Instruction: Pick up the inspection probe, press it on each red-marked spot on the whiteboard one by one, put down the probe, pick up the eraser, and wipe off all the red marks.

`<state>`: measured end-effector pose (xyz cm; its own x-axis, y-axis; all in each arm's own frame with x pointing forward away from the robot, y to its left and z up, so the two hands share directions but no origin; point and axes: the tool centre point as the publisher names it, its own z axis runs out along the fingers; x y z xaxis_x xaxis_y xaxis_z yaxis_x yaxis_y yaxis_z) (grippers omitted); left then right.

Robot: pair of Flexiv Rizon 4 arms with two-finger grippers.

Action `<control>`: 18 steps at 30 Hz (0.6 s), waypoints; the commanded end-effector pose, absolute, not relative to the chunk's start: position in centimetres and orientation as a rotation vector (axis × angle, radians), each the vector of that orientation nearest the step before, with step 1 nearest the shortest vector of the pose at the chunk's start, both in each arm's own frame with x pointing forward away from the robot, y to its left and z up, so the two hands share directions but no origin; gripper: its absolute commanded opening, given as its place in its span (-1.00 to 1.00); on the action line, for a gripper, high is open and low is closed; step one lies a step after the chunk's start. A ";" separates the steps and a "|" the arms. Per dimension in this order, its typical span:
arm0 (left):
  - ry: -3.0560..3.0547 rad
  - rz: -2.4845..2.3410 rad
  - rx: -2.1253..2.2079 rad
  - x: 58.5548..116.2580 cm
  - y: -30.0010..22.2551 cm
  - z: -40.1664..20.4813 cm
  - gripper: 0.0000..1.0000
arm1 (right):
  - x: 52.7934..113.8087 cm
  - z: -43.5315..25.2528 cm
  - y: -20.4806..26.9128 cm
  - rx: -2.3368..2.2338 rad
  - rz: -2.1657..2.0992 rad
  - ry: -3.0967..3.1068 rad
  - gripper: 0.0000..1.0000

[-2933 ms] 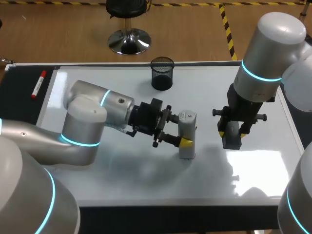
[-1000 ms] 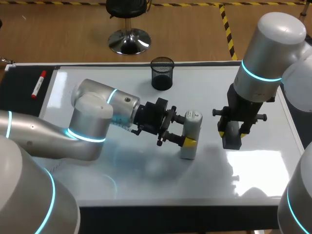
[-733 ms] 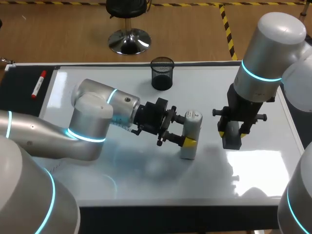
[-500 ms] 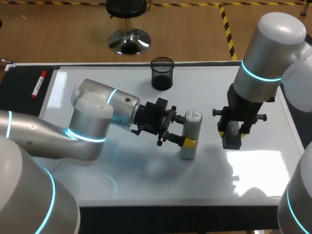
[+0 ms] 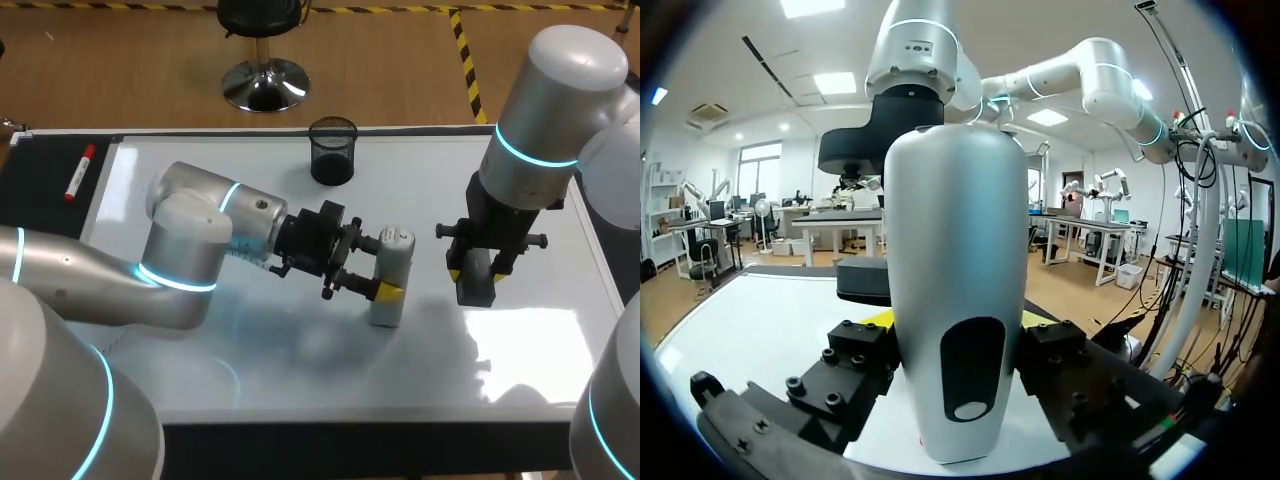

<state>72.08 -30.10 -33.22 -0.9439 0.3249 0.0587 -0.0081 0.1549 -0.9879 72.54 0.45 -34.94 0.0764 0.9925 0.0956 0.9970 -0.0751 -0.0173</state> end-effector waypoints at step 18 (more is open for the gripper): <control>-2.239 1.881 -0.322 71.9 -29.6 -31.8 -1.00 | 72.5 -34.9 0.4 -2.244 -0.092 -2.082 -1.00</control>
<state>72.28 -30.09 -32.32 -0.9518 0.3059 0.0204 0.0333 0.1693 -0.9850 72.54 0.45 -34.94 0.0765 0.9925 0.0956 0.9970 -0.0752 -0.0173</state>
